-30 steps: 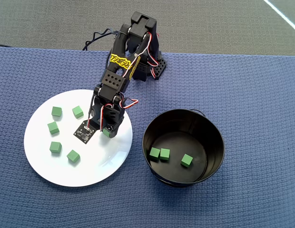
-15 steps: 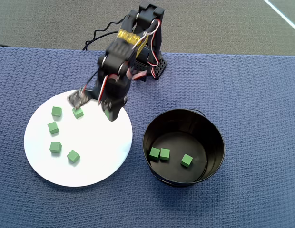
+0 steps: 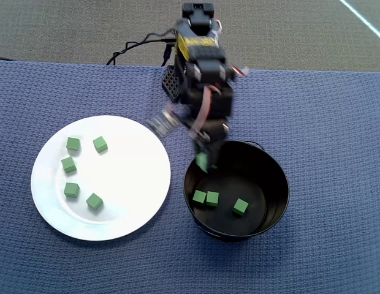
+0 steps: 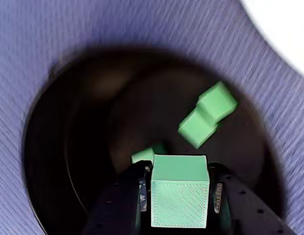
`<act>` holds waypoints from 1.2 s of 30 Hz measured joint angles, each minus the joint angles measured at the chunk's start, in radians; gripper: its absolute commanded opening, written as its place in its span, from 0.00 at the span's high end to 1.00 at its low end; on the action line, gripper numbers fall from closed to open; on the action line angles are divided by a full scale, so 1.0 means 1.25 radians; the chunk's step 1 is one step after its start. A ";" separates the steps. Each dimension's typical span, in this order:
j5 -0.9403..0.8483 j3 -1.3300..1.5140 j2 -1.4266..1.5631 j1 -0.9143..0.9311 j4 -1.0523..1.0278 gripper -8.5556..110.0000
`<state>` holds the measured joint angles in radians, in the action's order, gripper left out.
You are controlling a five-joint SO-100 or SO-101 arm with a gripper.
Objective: Pick up the green cubes from the white plate and place them in the black recipient
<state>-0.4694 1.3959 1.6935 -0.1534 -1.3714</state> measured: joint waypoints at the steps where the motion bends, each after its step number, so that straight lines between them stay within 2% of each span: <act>1: 0.017 -0.011 -0.036 -0.028 0.002 0.93; 4: 0.048 -0.025 -0.118 -0.090 0.010 0.65; 5: 0.047 -0.025 -0.130 -0.101 0.010 0.63; 10: 0.026 -0.002 -0.124 -0.108 0.026 0.61; 14: 0.002 -0.002 -0.069 -0.058 0.026 0.62; 20: -0.016 -0.061 0.032 0.120 -0.055 0.62; 25: -0.114 -0.059 0.114 0.287 -0.107 0.63; 29: -0.206 0.069 0.187 0.445 -0.032 0.66; 36: -0.347 0.477 0.233 0.615 0.274 0.65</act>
<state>-0.9035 1.9926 1.9850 0.6151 -1.0293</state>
